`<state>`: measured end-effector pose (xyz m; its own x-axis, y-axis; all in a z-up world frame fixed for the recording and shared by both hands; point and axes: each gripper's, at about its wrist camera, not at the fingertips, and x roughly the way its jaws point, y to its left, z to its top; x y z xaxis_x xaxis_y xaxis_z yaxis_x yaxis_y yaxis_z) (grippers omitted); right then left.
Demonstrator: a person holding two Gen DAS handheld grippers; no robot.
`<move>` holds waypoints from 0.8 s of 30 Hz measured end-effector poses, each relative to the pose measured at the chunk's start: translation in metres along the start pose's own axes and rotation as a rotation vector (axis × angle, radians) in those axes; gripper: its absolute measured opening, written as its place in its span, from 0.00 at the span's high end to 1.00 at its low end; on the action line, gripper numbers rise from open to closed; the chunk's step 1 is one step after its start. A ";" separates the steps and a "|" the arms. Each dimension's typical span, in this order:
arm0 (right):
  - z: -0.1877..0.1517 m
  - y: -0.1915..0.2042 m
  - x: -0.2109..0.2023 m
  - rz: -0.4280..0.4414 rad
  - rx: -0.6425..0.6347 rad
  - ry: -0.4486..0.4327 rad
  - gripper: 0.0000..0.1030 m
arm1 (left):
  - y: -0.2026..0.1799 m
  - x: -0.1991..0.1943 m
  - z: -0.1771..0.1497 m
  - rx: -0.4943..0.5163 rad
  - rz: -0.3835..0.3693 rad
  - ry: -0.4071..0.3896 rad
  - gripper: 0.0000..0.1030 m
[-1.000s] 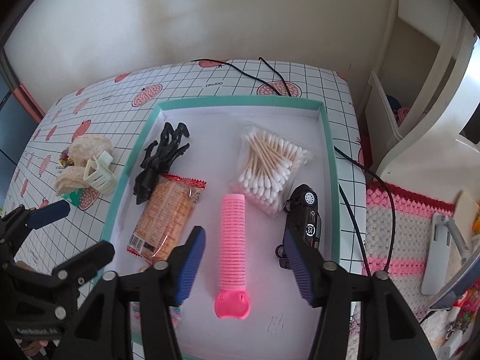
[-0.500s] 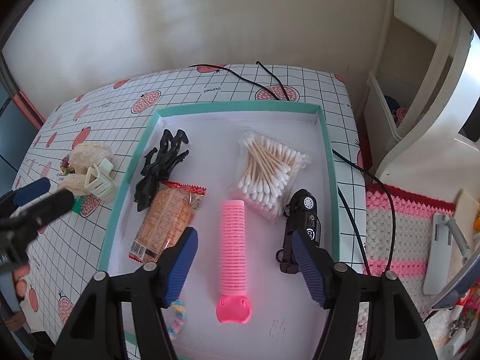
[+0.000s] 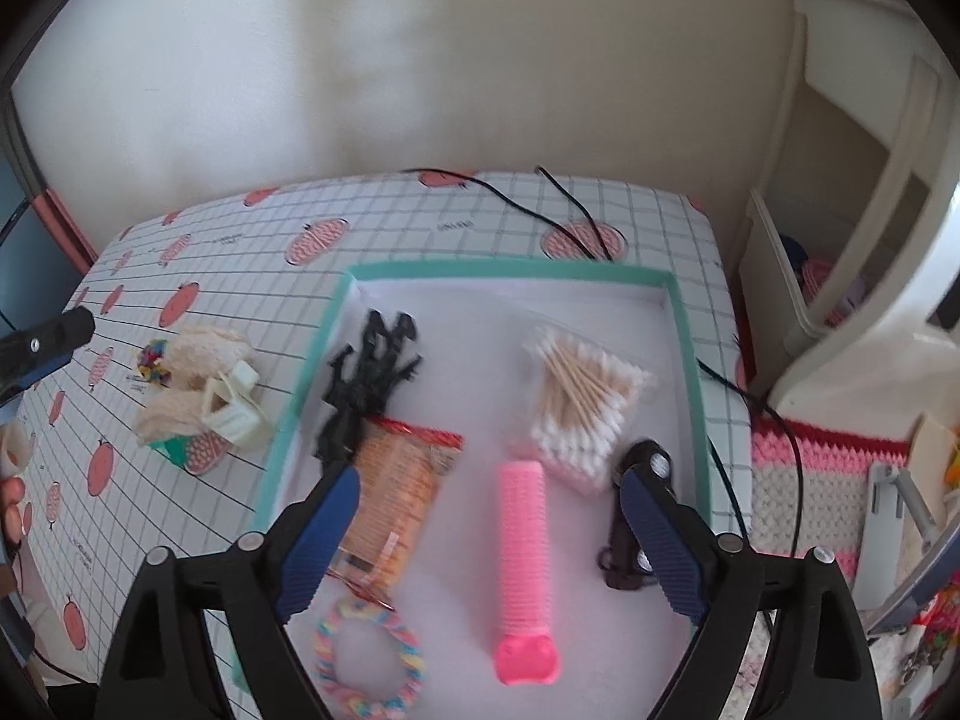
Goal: Organize objects
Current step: 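Move the left tool to the beige lace cloth while the right tool reaches the white claw clip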
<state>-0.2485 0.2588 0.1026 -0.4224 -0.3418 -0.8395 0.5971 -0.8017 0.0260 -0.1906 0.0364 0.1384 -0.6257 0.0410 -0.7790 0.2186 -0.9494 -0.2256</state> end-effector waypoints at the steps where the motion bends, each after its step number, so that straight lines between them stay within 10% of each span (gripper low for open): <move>1: 0.003 0.006 -0.001 0.003 -0.006 -0.007 0.08 | 0.007 -0.002 0.002 -0.017 -0.004 -0.005 0.07; 24: 0.028 0.125 0.032 0.098 -0.146 -0.020 0.02 | 0.107 -0.018 0.019 -0.187 0.048 -0.061 0.07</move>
<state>-0.2067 0.1338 0.0945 -0.3702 -0.4259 -0.8256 0.7284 -0.6846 0.0265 -0.1705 -0.0718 0.1399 -0.6543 -0.0271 -0.7558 0.3811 -0.8750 -0.2985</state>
